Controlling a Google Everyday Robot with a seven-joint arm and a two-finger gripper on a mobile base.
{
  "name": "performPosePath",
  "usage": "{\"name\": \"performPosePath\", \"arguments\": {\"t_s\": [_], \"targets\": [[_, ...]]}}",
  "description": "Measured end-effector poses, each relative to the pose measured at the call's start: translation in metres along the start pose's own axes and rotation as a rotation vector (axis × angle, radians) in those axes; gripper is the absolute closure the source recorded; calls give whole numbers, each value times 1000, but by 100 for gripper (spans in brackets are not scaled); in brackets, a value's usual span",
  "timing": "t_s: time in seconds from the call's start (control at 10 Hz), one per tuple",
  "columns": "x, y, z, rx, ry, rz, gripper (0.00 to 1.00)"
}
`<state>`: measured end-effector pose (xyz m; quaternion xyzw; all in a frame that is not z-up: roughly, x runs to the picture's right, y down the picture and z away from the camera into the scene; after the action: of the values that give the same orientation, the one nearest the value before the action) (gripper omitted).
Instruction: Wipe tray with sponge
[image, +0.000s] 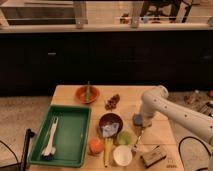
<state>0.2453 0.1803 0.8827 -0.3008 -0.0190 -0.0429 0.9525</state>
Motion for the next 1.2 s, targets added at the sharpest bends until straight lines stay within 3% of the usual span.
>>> {"name": "performPosePath", "arguments": {"t_s": [0.7,1.2], "targets": [[4,-6,-14,14,-18,-15,100],[8,-10,-44,62,-33,-18,100]]}}
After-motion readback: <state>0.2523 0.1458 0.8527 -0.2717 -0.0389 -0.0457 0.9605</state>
